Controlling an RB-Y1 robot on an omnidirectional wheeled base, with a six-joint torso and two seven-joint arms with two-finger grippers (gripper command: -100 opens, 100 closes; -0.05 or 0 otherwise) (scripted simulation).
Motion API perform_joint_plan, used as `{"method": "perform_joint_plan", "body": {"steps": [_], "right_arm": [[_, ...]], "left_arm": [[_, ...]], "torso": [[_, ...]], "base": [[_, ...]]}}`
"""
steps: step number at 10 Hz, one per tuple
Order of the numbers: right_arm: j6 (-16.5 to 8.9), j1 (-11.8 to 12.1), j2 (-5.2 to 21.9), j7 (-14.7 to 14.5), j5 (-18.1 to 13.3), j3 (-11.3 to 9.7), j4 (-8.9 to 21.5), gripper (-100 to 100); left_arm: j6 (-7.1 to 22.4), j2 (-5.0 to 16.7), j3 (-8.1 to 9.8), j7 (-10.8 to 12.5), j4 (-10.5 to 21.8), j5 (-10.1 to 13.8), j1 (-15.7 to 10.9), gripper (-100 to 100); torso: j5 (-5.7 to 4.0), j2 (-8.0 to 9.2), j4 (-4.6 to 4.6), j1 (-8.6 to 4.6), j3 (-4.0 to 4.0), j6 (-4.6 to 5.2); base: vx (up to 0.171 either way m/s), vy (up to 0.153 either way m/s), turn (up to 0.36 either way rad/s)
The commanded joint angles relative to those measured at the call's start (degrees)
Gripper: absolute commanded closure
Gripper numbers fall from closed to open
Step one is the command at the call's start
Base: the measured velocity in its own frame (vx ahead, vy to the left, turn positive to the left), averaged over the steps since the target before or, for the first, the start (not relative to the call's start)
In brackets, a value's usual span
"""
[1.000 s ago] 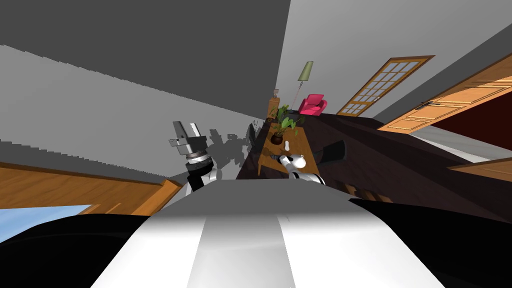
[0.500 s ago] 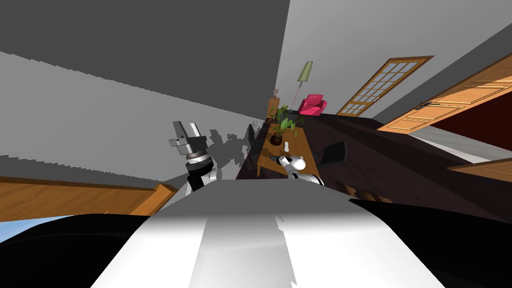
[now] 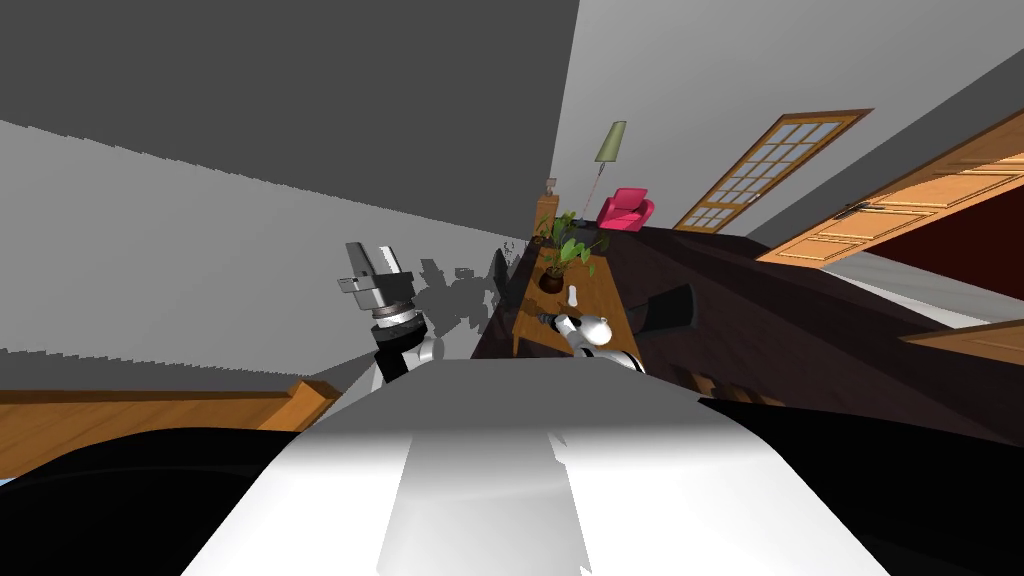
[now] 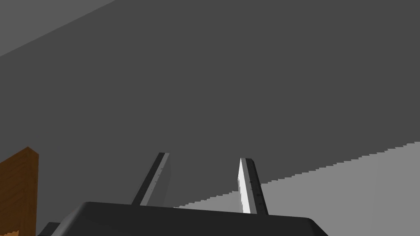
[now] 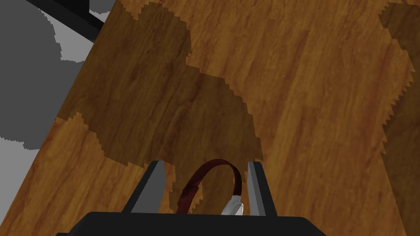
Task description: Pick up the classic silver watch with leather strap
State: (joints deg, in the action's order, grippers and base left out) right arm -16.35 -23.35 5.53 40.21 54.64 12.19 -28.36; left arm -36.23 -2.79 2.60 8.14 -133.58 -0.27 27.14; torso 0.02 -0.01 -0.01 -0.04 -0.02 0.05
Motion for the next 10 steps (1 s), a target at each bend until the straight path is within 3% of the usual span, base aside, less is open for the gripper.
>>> {"method": "perform_joint_plan", "body": {"steps": [1,4,5,6,10], "right_arm": [[0.0,0.0,0.0,0.0,0.0,0.0,0.0,100],[0.0,0.0,0.0,0.0,0.0,0.0,0.0,100],[0.0,0.0,0.0,0.0,0.0,0.0,0.0,0],[-1.3,-1.4,1.7,0.4,0.6,0.0,0.9,100],[-2.3,-2.2,2.8,1.0,0.7,0.0,1.2,100]], "left_arm": [[0.0,0.0,0.00,0.0,0.0,0.0,0.0,0],[0.0,0.0,0.00,0.0,0.0,0.0,0.0,0],[0.0,0.0,0.00,0.0,0.0,0.0,0.0,0],[0.0,0.0,0.00,0.0,0.0,0.0,0.0,0],[0.0,0.0,-0.01,0.0,0.0,0.0,0.0,0]], "torso": [[0.00,0.00,0.00,0.00,0.00,0.00],[0.01,0.08,0.02,0.02,0.05,-0.01],[0.00,0.08,0.02,0.01,0.05,-0.01],[0.00,0.08,0.02,0.01,0.05,-0.01],[0.02,0.34,0.07,0.09,0.20,0.01]], "base": [[0.004,-0.007,-0.016],[0.000,0.001,0.005],[0.000,0.000,0.000],[-0.069,0.046,0.014],[-0.070,0.032,-0.001]]}}
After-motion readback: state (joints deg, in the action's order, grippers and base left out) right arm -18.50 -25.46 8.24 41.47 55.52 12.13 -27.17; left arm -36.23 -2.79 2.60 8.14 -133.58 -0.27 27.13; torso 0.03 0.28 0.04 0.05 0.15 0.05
